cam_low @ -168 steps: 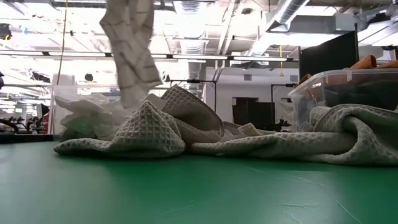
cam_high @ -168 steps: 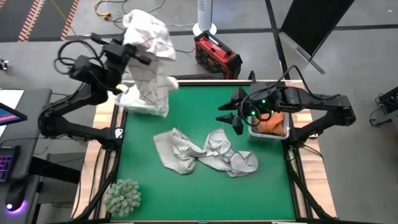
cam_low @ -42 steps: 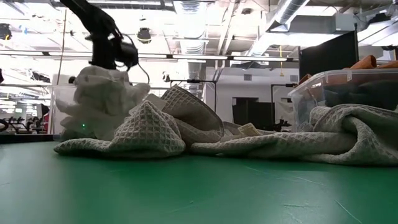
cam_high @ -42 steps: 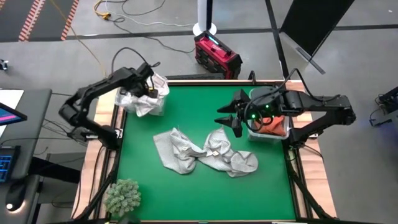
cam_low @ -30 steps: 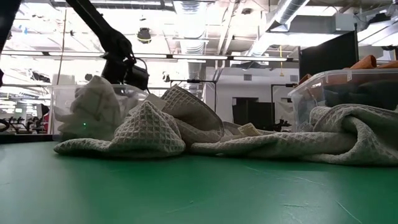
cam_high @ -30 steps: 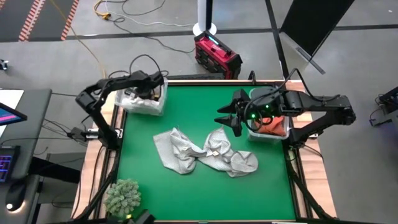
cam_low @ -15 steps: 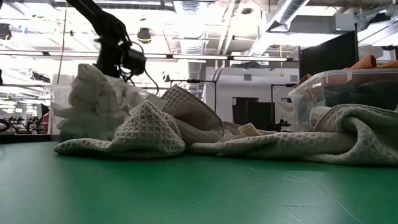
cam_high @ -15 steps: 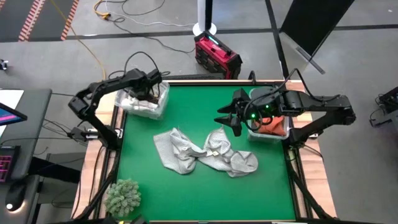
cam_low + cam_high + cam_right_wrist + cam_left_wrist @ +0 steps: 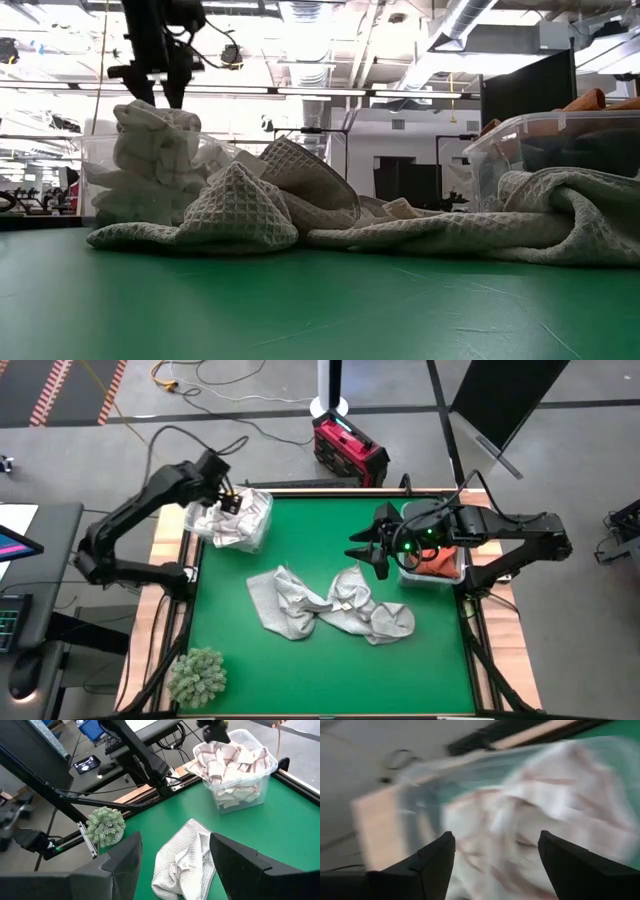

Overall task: Sort towels by color in basket
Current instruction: Put the white patterned towel into the left transparent bin

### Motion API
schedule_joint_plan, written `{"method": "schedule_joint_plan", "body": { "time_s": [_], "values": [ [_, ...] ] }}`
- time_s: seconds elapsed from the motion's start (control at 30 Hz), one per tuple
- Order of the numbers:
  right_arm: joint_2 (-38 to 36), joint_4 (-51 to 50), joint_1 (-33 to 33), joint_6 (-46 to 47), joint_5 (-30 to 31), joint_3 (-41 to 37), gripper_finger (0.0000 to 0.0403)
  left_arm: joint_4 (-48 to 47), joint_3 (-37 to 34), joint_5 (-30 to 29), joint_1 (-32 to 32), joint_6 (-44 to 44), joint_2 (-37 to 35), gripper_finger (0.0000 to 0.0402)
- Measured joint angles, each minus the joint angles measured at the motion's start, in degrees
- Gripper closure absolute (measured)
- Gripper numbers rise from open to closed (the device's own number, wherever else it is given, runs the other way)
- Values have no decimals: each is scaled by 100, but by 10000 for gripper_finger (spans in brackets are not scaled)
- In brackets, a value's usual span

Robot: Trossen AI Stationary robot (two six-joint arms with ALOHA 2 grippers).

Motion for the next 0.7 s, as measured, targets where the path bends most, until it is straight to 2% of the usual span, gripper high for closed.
{"method": "schedule_joint_plan", "body": {
  "time_s": [0.17, 0.27, 0.43, 0.57, 0.7],
  "values": [
    [0, -12, -2, -40, 0, 0, 143, -258, 0, 1403, -2, -380, -392, 127],
    [0, -13, -2, -56, 0, 0, 143, -601, -28, 1829, -2, -586, -366, 127],
    [0, -17, -2, -85, 0, 0, 143, -463, -483, 1914, -86, -716, -141, 127],
    [0, -17, 38, -79, 0, 0, 143, 366, -1099, 1877, -87, -718, 141, 127],
    [2, -17, 127, -3, 0, 0, 143, 1343, -1594, 1466, -8, -693, 522, 127]
  ]
}}
